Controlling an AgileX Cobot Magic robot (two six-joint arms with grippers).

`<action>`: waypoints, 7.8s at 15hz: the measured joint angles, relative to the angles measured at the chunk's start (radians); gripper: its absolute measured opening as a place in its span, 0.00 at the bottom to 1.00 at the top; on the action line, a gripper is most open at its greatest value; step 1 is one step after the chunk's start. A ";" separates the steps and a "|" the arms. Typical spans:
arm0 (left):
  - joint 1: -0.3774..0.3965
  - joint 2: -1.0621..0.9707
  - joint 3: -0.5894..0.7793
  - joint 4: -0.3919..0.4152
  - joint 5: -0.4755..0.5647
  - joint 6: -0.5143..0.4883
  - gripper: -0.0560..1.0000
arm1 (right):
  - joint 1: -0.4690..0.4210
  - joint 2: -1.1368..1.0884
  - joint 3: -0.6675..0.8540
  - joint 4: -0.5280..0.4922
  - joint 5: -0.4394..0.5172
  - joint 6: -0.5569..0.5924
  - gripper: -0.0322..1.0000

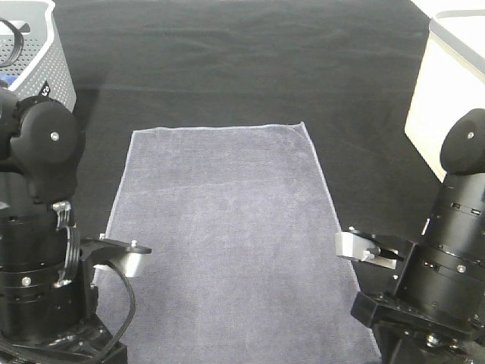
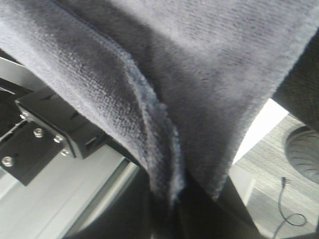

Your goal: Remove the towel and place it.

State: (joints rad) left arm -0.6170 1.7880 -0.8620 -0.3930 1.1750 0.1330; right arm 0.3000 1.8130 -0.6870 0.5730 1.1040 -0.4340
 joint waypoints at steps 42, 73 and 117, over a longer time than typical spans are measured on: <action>0.401 0.491 -1.114 0.178 -0.059 -0.083 0.83 | -0.146 0.400 -1.244 -0.274 0.085 0.341 0.79; 0.421 0.836 -1.424 0.108 -0.131 0.004 0.77 | -0.146 0.805 -1.579 -0.216 -0.100 0.298 0.68; 0.397 0.867 -1.464 0.188 -0.825 0.183 0.06 | -0.108 0.819 -1.699 -0.393 -0.633 0.288 0.05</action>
State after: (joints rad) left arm -0.2200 2.6550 -2.3260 -0.2050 0.3500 0.3160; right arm 0.1920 2.6320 -2.3860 0.1800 0.4710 -0.1460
